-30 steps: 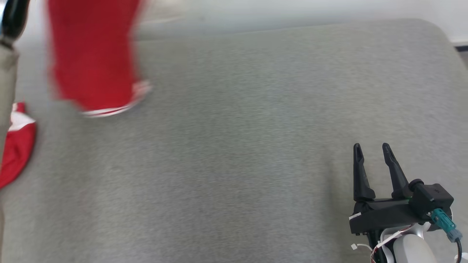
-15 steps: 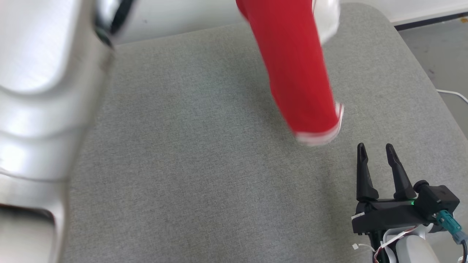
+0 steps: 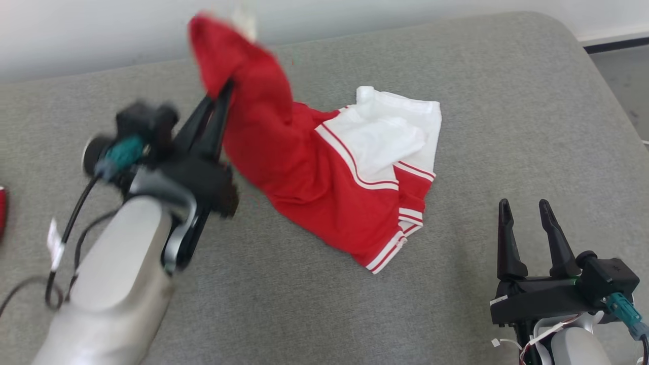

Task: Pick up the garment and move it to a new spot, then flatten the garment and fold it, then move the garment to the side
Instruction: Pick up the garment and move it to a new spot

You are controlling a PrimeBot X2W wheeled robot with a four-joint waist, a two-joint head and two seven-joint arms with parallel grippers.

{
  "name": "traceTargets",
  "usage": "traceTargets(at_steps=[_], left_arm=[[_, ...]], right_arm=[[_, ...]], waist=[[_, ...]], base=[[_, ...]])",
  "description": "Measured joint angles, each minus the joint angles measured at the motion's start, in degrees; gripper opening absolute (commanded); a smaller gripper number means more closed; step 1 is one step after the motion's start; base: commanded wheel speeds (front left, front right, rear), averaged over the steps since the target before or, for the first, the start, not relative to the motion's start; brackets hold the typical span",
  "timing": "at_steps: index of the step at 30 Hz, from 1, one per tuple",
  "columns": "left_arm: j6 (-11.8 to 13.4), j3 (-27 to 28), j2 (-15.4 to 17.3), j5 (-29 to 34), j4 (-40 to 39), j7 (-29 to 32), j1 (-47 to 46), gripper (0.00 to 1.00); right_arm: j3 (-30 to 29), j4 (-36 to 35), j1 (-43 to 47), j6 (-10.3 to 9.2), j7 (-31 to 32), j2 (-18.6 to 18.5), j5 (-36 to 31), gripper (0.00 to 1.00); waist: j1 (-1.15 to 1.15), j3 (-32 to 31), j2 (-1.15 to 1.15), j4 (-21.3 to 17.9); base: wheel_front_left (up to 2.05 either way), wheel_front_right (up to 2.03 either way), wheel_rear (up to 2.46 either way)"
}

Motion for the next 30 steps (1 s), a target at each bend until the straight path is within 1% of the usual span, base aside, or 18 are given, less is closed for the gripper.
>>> traceTargets(at_steps=[6,12,13,14,15,20,22,23,30], left_arm=[[2.2,3.4,3.9,-2.6,-0.2,-2.9,12.1,0.0],[3.3,4.5,4.7,-3.9,-1.0,-4.2,20.4,0.0],[3.7,4.6,4.6,-3.9,-1.1,-4.4,21.1,0.15],[4.0,4.8,4.4,-3.9,-1.4,-4.6,21.6,0.98],[4.2,5.2,4.3,-3.9,-1.8,-4.7,21.9,1.0],[5.4,7.7,4.2,-2.7,-5.1,-5.4,23.0,1.0],[6.1,9.7,4.3,-1.6,-7.7,-5.4,23.9,1.0],[6.5,12.2,4.3,-0.3,-10.5,-5.5,25.1,1.0],[6.6,18.3,4.1,3.9,-16.2,-5.5,30.7,1.0]], right_arm=[[0.5,0.4,-0.1,0.0,0.0,0.0,-0.5,1.0],[1.4,1.0,0.0,0.0,0.0,0.0,-0.7,1.0],[1.5,1.1,0.0,0.0,0.0,0.0,-0.8,1.0],[1.6,1.2,0.1,0.0,0.0,0.0,-0.9,1.0],[1.7,1.3,0.1,0.0,0.0,0.0,-1.0,1.0],[1.8,1.5,0.7,0.0,0.0,0.0,-1.4,1.0],[1.9,1.5,1.0,0.0,0.0,0.0,-1.7,1.0],[2.0,1.5,1.1,0.0,0.0,0.0,-1.8,1.0],[2.2,1.5,1.7,0.0,0.0,0.0,-2.2,1.0]], waist=[[0.0,-0.1,0.0,1.8],[0.0,-0.8,0.0,2.9],[0.0,-1.0,0.0,3.0],[0.0,-1.2,0.0,3.2],[0.0,-1.5,0.0,3.4],[-0.01,-3.0,0.0,4.3],[0.0,-3.5,0.0,4.8],[0.0,-4.1,0.0,5.3],[0.0,-5.8,0.0,6.7]], base=[[0.0,0.0,0.0],[0.0,0.0,0.0],[0.0,0.0,0.0],[0.0,0.0,0.0],[0.0,0.0,0.0],[0.0,0.0,0.0],[0.0,0.0,0.0],[0.0,0.0,0.0],[0.0,0.0,0.0]])
